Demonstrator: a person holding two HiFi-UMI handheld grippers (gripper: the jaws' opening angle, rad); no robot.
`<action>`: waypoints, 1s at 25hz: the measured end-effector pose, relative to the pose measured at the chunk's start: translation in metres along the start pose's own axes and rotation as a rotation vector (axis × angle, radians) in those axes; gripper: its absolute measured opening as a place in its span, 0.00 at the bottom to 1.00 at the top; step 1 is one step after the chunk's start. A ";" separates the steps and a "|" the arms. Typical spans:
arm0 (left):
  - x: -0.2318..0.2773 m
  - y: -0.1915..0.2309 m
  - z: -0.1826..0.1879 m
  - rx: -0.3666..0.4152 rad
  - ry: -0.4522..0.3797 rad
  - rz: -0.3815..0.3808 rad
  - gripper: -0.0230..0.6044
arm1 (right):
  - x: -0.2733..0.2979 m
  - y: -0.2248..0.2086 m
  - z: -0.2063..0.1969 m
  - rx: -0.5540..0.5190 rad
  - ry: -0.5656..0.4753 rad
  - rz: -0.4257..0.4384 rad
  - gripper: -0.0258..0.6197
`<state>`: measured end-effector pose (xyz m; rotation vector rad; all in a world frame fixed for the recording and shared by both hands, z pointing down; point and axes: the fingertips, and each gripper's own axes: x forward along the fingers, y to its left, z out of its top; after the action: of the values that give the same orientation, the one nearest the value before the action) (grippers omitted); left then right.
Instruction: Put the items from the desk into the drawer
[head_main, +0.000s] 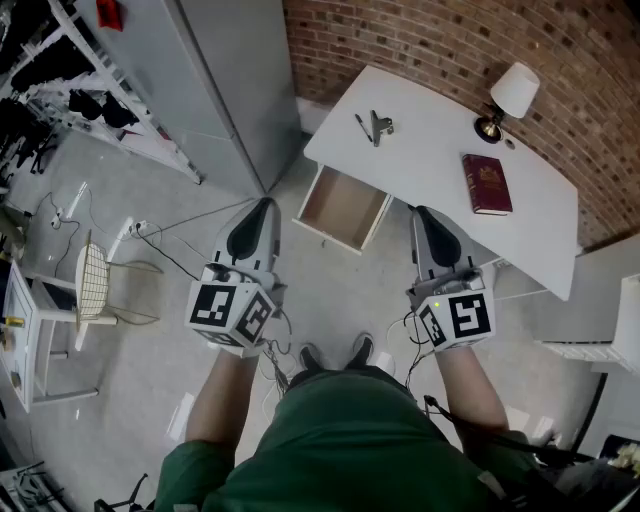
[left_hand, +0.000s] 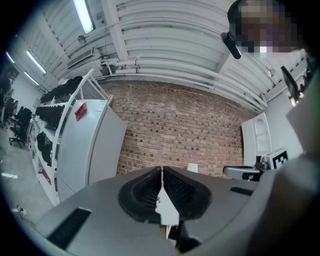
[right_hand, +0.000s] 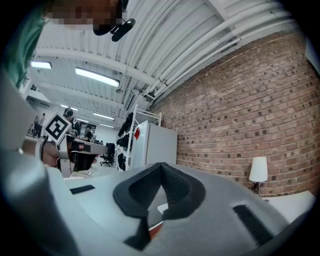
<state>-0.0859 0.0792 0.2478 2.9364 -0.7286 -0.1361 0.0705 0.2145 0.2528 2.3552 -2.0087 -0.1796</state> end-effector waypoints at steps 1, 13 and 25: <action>0.000 -0.007 0.003 -0.005 0.007 0.008 0.06 | -0.003 -0.003 -0.001 0.002 0.001 0.002 0.04; 0.006 -0.046 0.014 0.001 -0.020 0.032 0.06 | -0.028 -0.039 0.009 0.105 -0.067 0.021 0.04; 0.024 -0.083 0.002 0.014 -0.040 0.051 0.06 | -0.040 -0.078 -0.004 0.109 -0.039 0.080 0.04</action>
<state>-0.0266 0.1405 0.2333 2.9337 -0.8127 -0.1864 0.1408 0.2666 0.2510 2.3458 -2.1793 -0.1168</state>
